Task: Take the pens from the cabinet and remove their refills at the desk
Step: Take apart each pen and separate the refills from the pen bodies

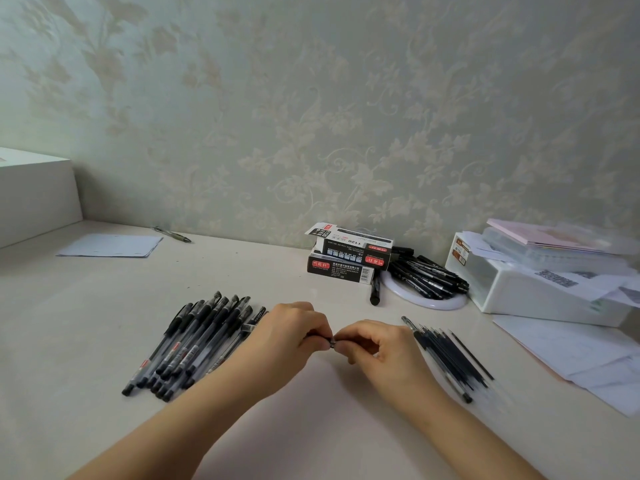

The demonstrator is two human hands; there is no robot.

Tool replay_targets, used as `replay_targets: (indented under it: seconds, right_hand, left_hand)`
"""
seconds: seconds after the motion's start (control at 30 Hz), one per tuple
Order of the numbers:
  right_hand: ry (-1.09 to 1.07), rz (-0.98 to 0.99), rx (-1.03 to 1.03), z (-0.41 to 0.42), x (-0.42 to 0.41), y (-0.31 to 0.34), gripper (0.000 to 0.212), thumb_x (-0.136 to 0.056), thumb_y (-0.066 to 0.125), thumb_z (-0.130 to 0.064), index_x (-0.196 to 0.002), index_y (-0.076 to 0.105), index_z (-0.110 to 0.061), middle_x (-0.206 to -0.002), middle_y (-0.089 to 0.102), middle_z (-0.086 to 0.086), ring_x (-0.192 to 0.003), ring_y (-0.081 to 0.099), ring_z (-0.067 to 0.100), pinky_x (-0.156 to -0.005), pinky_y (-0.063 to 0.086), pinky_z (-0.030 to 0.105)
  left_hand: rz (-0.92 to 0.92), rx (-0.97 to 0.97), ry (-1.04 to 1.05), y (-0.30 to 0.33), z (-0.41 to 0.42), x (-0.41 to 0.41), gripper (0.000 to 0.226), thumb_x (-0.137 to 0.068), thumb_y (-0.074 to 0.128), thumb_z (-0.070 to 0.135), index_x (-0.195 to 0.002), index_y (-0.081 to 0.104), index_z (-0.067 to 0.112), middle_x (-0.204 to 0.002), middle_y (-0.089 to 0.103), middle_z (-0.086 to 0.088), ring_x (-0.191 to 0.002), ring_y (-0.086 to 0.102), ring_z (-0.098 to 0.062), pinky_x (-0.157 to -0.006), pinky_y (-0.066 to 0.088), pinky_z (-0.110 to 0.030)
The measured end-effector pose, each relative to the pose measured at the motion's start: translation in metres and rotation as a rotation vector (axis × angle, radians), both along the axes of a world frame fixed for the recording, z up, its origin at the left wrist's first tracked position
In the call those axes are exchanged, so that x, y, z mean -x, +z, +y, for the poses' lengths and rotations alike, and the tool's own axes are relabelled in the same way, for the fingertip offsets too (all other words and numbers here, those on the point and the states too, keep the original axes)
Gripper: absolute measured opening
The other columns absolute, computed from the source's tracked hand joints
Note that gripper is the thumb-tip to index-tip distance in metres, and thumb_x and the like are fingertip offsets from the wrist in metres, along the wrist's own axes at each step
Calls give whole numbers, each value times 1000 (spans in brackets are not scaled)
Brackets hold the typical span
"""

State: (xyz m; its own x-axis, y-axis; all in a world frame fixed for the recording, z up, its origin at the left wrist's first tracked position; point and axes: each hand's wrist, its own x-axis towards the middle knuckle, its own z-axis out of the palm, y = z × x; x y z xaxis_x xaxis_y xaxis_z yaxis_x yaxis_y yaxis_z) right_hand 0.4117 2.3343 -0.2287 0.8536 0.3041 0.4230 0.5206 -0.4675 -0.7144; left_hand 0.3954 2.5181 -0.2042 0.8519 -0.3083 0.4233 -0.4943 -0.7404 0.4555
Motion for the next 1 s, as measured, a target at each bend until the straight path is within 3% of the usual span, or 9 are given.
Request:
replay_targets:
  seconds: [0.13, 0.27, 0.33, 0.43, 0.5, 0.8, 0.9, 1.0]
  right_hand:
    - [6, 40, -43, -1, 0, -1, 19, -83, 75, -9, -83, 77, -28, -73, 72, -10, -62, 63, 3, -63, 46, 11]
    - [-12, 32, -19, 1, -2, -1, 16, -83, 75, -13, -86, 76, -29, -75, 73, -15, -69, 66, 2, -66, 47, 10]
    - [-53, -20, 22, 6, -4, -2, 16, -86, 74, -19, -100, 73, -26, -86, 73, -14, -79, 66, 1, -71, 49, 11]
    - [-116, -125, 149, 13, -5, -6, 35, -91, 68, -27, -124, 56, -28, -116, 58, -19, -92, 59, -1, -81, 47, 13]
    - [-116, -175, 250, 14, -4, -9, 39, -92, 65, -30, -128, 51, -31, -120, 51, -21, -96, 53, -1, -84, 45, 16]
    - [-119, -198, 328, 13, -3, -12, 22, -93, 61, -30, -115, 61, -31, -108, 55, -24, -92, 48, -3, -79, 37, 7]
    - [-154, -211, 348, 11, -3, -9, 18, -93, 61, -29, -111, 64, -29, -104, 56, -21, -90, 49, -1, -78, 41, 12]
    - [-320, -250, 377, 1, -4, 0, 15, -93, 62, -23, -107, 66, -24, -98, 58, -12, -84, 52, 9, -77, 46, 25]
  left_hand:
    - [-19, -2, -6, 0, 1, 0, 13, -91, 62, 19, -96, 74, 19, -86, 61, 6, -79, 54, -9, -74, 43, -25]
    - [-33, 14, 35, -5, -1, 0, 8, -89, 64, 21, -91, 71, 20, -85, 59, 7, -76, 54, -9, -70, 43, -25]
    - [-70, 39, 100, -8, -4, 1, 5, -89, 64, 22, -89, 69, 20, -84, 59, 6, -72, 53, -9, -69, 43, -25]
    - [-82, 53, 268, -10, -1, 1, 6, -90, 61, 26, -90, 65, 21, -87, 54, 7, -73, 53, -11, -67, 45, -26]
    - [-38, -20, 377, -11, 4, 0, 9, -92, 57, 31, -93, 62, 24, -88, 49, 10, -80, 56, -14, -67, 46, -27]
    - [95, -172, 518, -15, 10, -2, 15, -90, 48, 23, -97, 60, 20, -95, 57, 5, -89, 57, -17, -69, 50, -32]
    - [105, -177, 542, -15, 12, -3, 15, -89, 47, 20, -101, 57, 19, -100, 56, 3, -93, 56, -19, -72, 52, -34]
    - [95, -179, 577, -12, 14, -3, 19, -88, 48, 13, -106, 53, 20, -104, 51, 1, -92, 54, -21, -63, 47, -32]
